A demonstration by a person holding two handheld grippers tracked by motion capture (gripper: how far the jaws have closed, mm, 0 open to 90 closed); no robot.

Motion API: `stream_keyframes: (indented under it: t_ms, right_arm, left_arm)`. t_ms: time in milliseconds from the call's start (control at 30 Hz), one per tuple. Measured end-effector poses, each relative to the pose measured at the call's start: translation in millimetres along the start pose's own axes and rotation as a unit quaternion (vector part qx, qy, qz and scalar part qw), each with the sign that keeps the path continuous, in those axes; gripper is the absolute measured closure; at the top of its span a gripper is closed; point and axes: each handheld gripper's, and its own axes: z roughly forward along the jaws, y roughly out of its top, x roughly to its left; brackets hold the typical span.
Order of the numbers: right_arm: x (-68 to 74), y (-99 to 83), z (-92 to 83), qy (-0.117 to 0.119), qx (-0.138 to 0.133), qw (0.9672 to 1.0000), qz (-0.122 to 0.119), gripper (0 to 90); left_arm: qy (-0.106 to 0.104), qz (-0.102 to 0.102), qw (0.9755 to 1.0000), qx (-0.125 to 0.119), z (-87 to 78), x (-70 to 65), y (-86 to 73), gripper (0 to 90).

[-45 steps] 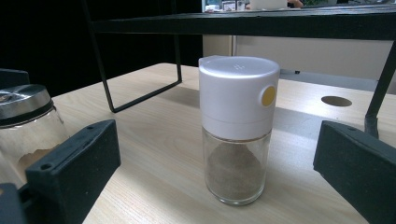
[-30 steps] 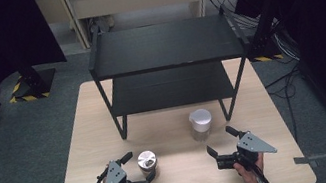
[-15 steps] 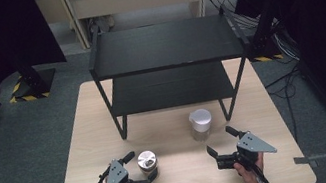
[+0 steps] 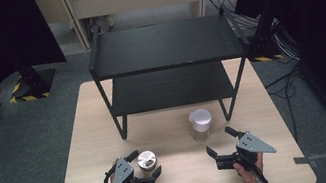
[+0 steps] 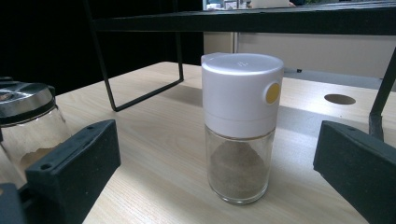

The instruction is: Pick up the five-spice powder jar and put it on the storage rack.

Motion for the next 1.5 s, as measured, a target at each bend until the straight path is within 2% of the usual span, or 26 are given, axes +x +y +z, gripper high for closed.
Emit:
stream_keyframes:
  t_ms: [400, 600, 967, 1167, 1500]
  right_arm:
    - [0.2, 0.0, 0.6, 0.002, 0.001, 1.0000, 0.000, 0.8]
    - [0.1, -0.1, 0.6, 0.002, 0.001, 1.0000, 0.001, 0.8]
    - [-0.5, 0.0, 0.8, 0.004, 0.002, 1.0000, 0.003, 0.8]
    - [-0.5, 0.0, 1.2, 0.004, 0.003, 1.0000, 0.003, 0.9]
    - [-0.5, 0.1, 2.1, 0.006, 0.005, 1.0000, 0.003, 0.9]
  left_arm:
    - [0.005, 0.009, 0.9998, 0.017, 8.1, -2.0, -0.3, 2.2]
    - [0.005, 0.009, 0.9996, 0.025, 10.8, -1.5, 0.5, 10.1]
    - [0.007, 0.017, 0.9990, 0.040, 14.0, -2.8, 2.1, 19.3]
    - [0.004, 0.008, 0.9994, 0.034, 12.4, 0.0, 0.4, 29.2]
    - [0.007, 0.012, 0.9992, 0.037, 10.9, -2.3, 2.1, 30.0]
